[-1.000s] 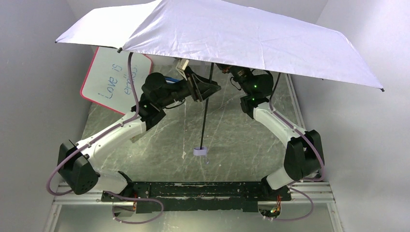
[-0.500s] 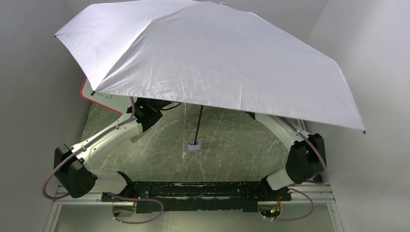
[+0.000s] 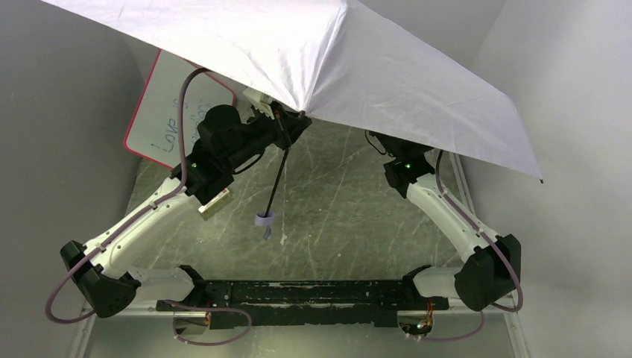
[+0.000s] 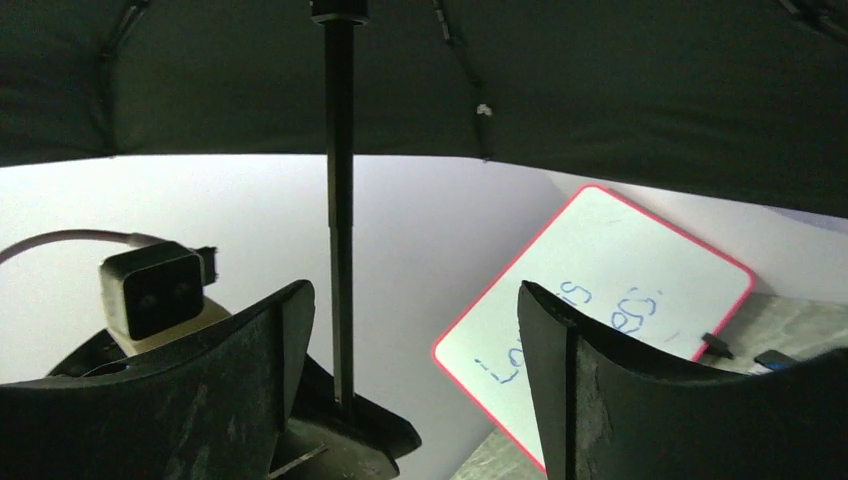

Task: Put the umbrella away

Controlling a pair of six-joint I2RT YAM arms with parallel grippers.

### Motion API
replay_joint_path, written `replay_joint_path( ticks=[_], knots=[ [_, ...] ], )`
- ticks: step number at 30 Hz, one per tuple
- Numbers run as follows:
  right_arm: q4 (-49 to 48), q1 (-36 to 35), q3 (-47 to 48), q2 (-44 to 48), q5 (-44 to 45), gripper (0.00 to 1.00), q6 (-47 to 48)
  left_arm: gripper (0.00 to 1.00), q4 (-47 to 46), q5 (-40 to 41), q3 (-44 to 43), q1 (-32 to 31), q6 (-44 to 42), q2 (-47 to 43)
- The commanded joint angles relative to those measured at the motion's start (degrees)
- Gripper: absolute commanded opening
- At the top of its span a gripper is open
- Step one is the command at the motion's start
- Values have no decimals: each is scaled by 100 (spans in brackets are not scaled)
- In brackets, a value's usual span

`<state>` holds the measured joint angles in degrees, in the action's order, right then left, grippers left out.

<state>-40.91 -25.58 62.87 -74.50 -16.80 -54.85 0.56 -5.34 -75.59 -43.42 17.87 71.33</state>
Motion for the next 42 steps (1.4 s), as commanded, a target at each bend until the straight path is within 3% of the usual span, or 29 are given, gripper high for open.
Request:
replay_joint_path(
  ticks=[1, 12, 27, 36, 42],
  knots=[
    [444, -277, 85, 168, 562, 78, 736, 5, 173, 761, -297, -107, -353, -131],
    [347, -1564, 249, -15, 2564, 79, 1665, 5, 138, 1258, -132, -261, -236, -161],
    [1564, -1600, 1047, -553, 3098, 77, 1060, 5, -12, 1477, 361, -488, -205, -326],
    [1921, -1493, 1052, -705, 2982, 63, 571, 5, -195, 1547, 617, -626, -76, -447],
    [1252, -1362, 721, -642, 2550, 39, 434, 5, -292, 1267, 817, -650, -129, -557]
  ],
)
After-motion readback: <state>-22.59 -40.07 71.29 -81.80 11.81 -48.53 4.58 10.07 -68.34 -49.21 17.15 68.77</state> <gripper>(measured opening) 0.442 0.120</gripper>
